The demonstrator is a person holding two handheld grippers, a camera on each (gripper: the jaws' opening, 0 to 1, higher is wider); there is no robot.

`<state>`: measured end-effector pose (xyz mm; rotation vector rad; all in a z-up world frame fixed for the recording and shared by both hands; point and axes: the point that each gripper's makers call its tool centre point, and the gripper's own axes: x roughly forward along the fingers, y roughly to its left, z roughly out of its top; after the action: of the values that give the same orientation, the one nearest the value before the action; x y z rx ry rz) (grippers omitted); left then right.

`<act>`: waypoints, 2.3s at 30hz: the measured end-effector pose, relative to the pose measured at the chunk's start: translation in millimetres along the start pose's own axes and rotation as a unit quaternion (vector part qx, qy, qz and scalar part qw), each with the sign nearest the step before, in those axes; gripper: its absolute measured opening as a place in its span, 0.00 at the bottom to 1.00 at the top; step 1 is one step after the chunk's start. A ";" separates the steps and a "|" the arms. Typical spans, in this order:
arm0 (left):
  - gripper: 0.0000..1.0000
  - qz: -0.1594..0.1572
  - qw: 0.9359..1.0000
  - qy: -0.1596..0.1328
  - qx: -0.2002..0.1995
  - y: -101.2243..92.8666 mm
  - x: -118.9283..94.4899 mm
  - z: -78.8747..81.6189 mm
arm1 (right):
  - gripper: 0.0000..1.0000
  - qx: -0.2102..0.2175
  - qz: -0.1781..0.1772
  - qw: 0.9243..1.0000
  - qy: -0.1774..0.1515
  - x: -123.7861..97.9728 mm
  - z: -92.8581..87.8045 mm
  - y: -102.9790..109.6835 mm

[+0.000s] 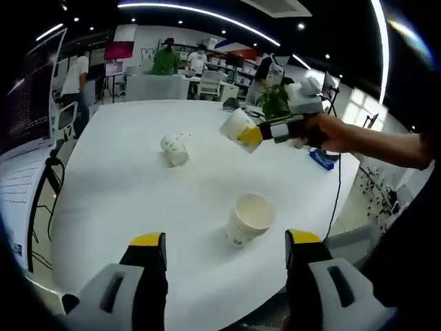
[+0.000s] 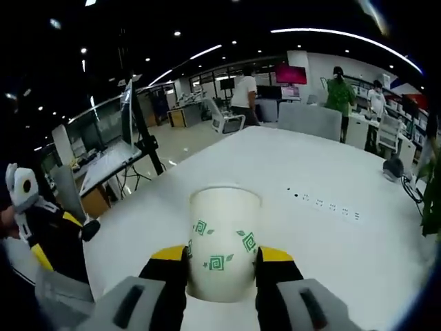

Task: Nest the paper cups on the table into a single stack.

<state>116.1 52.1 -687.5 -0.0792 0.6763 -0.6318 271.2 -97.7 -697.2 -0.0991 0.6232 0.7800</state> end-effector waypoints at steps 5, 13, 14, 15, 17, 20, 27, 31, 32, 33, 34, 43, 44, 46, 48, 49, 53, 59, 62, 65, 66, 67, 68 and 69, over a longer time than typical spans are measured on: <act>0.67 -0.012 1.000 -0.016 0.001 -5.8 3.7 21.8 | 0.37 -0.038 0.027 0.999 -0.014 -8.9 8.7 18.8; 0.66 -0.042 0.998 -0.045 -0.008 -13.6 14.0 51.7 | 0.37 -0.090 0.070 0.993 -0.022 -16.6 0.9 62.2; 0.66 -0.044 0.998 -0.046 -0.009 -14.5 14.5 53.5 | 0.37 -0.093 0.073 0.993 -0.023 -18.3 0.7 66.7; 0.66 -0.047 0.998 -0.048 -0.009 -15.4 15.2 55.8 | 0.37 -0.108 0.079 0.991 -0.023 -20.7 -0.2 74.1; 0.66 -0.051 0.997 -0.049 -0.008 -14.7 17.9 59.1 | 0.37 -0.122 0.086 0.989 -0.022 -23.1 -1.6 83.9; 0.65 -0.057 0.997 -0.051 -0.003 -18.0 18.4 66.2 | 0.37 -0.134 0.096 0.986 -0.022 -23.8 -2.7 91.8; 0.63 -0.076 0.996 -0.055 -0.010 -24.4 21.1 70.8 | 0.37 -0.185 0.114 0.976 -0.015 -27.5 -11.1 115.3; 0.61 -0.088 0.995 -0.052 -0.013 -28.6 23.7 68.9 | 0.37 -0.203 0.125 0.971 -0.011 -29.1 -18.5 128.9; 0.61 -0.093 0.994 -0.050 -0.015 -30.7 24.5 68.2 | 0.37 -0.208 0.127 0.970 -0.009 -29.2 -20.4 131.3; 0.60 -0.098 0.994 -0.050 -0.017 -32.8 24.6 68.4 | 0.37 -0.216 0.130 0.968 -0.008 -29.5 -23.0 135.6; 0.59 -0.103 0.993 -0.049 -0.020 -34.6 25.1 68.1 | 0.38 -0.223 0.132 0.966 -0.007 -29.6 -24.1 138.0; 0.40 -0.160 0.986 -0.030 -0.041 -56.0 27.4 59.7 | 0.38 -0.267 0.136 0.954 -0.003 -30.6 -29.7 153.9; 0.38 -0.164 0.985 -0.029 -0.042 -57.8 27.6 58.8 | 0.38 -0.273 0.137 0.952 -0.002 -30.9 -30.3 155.7; 0.35 -0.169 0.984 -0.024 -0.045 -59.3 29.1 56.9 | 0.38 -0.280 0.140 0.950 -0.003 -31.6 -30.4 158.4; 0.31 -0.182 0.982 -0.018 -0.054 -64.1 29.4 54.6 | 0.38 -0.290 0.141 0.946 -0.005 -32.4 -30.1 161.9; 0.29 -0.185 0.981 -0.017 -0.056 -66.2 29.1 54.2 | 0.38 -0.294 0.142 0.945 -0.006 -32.9 -30.0 163.7; 0.21 -0.203 0.977 -0.013 -0.063 -76.6 29.1 51.1 | 0.38 -0.313 0.143 0.939 -0.009 -34.5 -30.2 172.0; 0.01 -0.223 0.971 -0.003 -0.087 -84.7 30.7 48.1 | 0.38 -0.340 0.135 0.931 0.002 -33.1 -37.9 178.6; 0.00 -0.223 0.971 -0.001 -0.081 -85.5 32.8 44.8 | 0.38 -0.332 0.135 0.933 0.003 -32.2 -40.8 177.7; 0.00 -0.225 0.971 0.003 -0.075 -84.2 33.8 43.4 | 0.38 -0.332 0.133 0.934 0.003 -32.6 -42.0 177.4; 0.00 -0.226 0.971 0.004 -0.073 -85.1 34.0 43.0 | 0.38 -0.331 0.131 0.934 0.003 -32.5 -42.2 176.9; 0.00 -0.226 0.971 0.006 -0.071 -84.8 34.7 42.6 | 0.38 -0.332 0.130 0.934 0.005 -32.4 -42.9 176.5; 0.00 -0.227 0.972 0.009 -0.066 -82.9 36.3 41.3 | 0.38 -0.332 0.129 0.934 0.005 -32.3 -43.3 176.0; 0.00 -0.225 0.972 0.011 -0.061 -83.4 36.8 40.4 | 0.38 -0.332 0.128 0.934 0.006 -32.2 -43.4 175.2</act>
<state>119.4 -41.8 -654.1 -0.3480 0.7241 -1.0277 112.6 -5.7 -690.2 -0.6538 0.3626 1.2231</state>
